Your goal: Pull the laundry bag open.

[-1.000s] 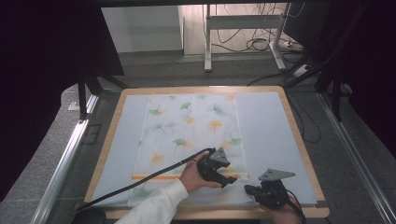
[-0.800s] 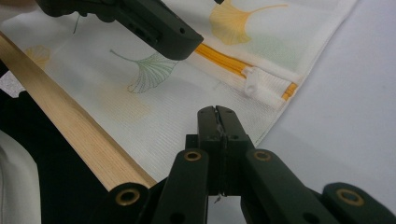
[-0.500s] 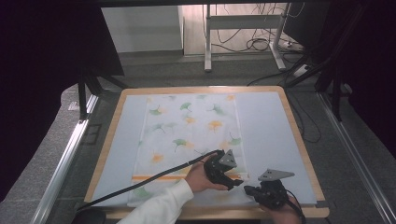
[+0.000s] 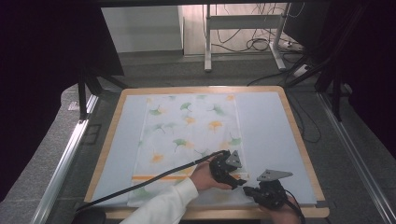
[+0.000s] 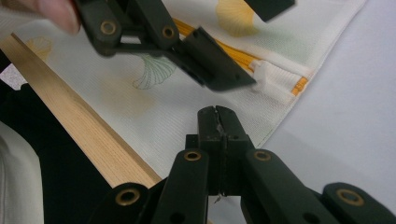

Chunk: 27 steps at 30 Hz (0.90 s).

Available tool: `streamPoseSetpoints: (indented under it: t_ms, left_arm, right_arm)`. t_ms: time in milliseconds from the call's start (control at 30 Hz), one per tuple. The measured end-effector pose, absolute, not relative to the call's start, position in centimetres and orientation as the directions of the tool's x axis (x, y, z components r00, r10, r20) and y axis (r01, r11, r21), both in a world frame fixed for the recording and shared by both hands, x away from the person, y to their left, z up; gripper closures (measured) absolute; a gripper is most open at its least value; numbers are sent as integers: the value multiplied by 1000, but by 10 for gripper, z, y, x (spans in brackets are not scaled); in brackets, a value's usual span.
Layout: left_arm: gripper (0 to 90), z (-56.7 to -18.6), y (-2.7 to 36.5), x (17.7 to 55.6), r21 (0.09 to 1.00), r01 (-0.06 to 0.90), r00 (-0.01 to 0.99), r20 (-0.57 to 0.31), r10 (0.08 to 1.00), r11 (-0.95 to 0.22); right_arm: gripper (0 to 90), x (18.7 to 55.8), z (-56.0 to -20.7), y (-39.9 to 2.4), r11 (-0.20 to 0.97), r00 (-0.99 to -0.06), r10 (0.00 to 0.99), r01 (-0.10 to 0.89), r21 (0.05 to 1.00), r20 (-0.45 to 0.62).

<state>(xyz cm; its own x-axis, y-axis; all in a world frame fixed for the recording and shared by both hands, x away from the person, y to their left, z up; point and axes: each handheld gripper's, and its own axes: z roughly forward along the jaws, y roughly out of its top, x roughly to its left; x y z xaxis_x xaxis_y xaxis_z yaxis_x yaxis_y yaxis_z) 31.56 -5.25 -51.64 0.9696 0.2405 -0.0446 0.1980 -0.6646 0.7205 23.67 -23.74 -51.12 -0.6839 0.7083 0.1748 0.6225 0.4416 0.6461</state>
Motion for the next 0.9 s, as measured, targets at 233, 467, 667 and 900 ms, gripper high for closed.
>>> streamPoseSetpoints:
  t_ms: [233, 467, 667, 900]
  left_arm:
    - [389, -522, -60, 317, 698, 190, 971, -27, 239, -691]
    - [437, -522, -55, 321, 705, 188, 973, -36, 229, -684]
    - [469, -524, -53, 324, 690, 183, 973, -27, 228, -700]
    - [510, -525, -59, 326, 698, 197, 970, -35, 241, -689]
  right_arm:
    - [887, 236, -511, -237, 444, -686, 706, 621, 646, 175]
    - [887, 237, -511, -238, 445, -688, 704, 619, 647, 174]
    - [887, 237, -511, -237, 446, -687, 706, 621, 645, 173]
    - [887, 237, -511, -237, 445, -686, 707, 622, 644, 173]
